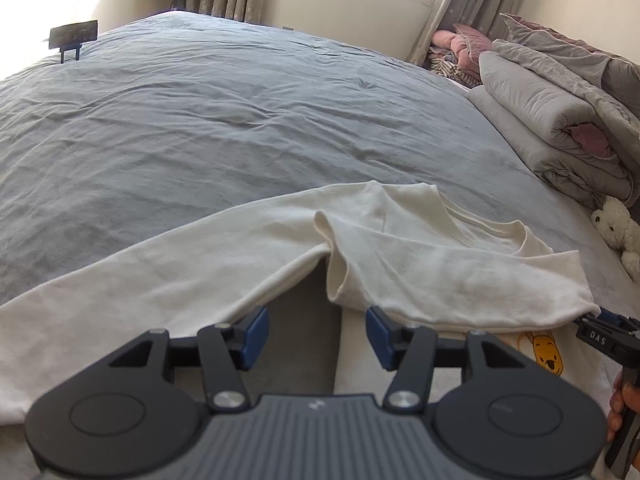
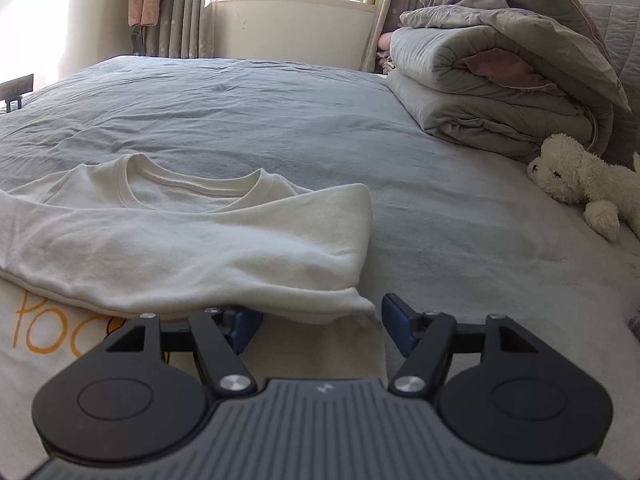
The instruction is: Fold clothes
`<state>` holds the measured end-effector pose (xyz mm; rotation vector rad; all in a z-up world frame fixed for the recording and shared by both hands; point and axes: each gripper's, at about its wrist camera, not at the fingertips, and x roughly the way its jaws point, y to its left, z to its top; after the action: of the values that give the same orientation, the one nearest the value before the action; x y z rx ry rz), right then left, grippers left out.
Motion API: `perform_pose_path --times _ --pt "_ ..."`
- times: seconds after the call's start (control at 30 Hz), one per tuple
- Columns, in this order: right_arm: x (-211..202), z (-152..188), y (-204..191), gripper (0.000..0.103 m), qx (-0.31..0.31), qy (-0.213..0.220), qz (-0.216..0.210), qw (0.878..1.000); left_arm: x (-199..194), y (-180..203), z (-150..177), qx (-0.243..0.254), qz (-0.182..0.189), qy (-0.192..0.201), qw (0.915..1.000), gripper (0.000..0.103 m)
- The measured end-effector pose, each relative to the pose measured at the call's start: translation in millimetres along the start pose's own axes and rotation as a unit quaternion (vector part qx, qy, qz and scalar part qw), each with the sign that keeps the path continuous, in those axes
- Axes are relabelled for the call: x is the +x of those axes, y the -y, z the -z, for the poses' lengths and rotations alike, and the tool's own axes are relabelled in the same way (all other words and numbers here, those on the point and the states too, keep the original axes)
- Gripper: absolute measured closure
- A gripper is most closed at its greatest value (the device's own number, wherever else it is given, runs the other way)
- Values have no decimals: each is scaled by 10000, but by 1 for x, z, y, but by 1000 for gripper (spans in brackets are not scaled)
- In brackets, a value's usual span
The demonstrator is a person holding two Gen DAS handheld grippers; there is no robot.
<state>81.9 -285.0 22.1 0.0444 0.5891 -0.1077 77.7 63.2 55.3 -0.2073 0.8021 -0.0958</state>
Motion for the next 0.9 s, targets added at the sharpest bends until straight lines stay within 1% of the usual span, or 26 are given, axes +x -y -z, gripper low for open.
perform_pose_path --times 0.03,0.1,0.13,0.17,0.27,0.3,0.4,0.5,0.57,0.63,0.7,0.73,0.77,0.8,0.83,0.87,0.9 --pt "3 -1 1 67 28 52 70 10000 0 0 0 2 2 -2 10000 48" --pt "7 -2 5 71 143 87 144 9998 0 0 1 8 16 -13 10000 48" --pt "8 -2 8 76 240 57 136 9996 0 1 1 12 24 -19 10000 48" --pt "8 -3 12 77 337 28 128 9993 0 1 1 21 25 -23 10000 48" --pt "11 -3 27 77 943 -151 42 9954 0 2 2 64 25 -38 10000 48" --pt "13 -3 30 77 1023 -235 31 9945 1 2 3 82 28 -56 9999 48" --pt "16 1 19 77 415 -351 248 9982 2 5 5 136 47 -113 9998 48" --pt "14 1 38 77 1171 -442 5 9921 3 3 6 127 63 -141 9998 48" --pt "14 1 51 77 1718 -501 -174 9837 3 2 6 108 76 -162 9998 48" --pt "13 1 65 77 2258 -559 -352 9719 4 2 6 125 81 -179 9997 48" --pt "19 2 72 75 2174 -838 -669 9702 5 3 7 149 99 -215 9996 47" --pt "20 -1 71 74 1769 -960 -795 9763 6 3 7 173 119 -251 9995 47" --pt "17 -7 70 69 1421 -1058 -761 9812 7 4 8 193 143 -280 9993 47" --pt "13 -14 68 61 1089 -1152 -703 9848 6 3 7 199 169 -285 9993 47" --pt "8 -20 69 46 915 -1121 -563 9879 6 3 7 204 196 -287 9992 47" --pt "3 -26 69 44 778 -1010 -531 9904 5 2 5 202 223 -268 9992 47" --pt "0 -28 68 44 665 -944 -531 9919 3 1 4 196 258 -227 9992 47"
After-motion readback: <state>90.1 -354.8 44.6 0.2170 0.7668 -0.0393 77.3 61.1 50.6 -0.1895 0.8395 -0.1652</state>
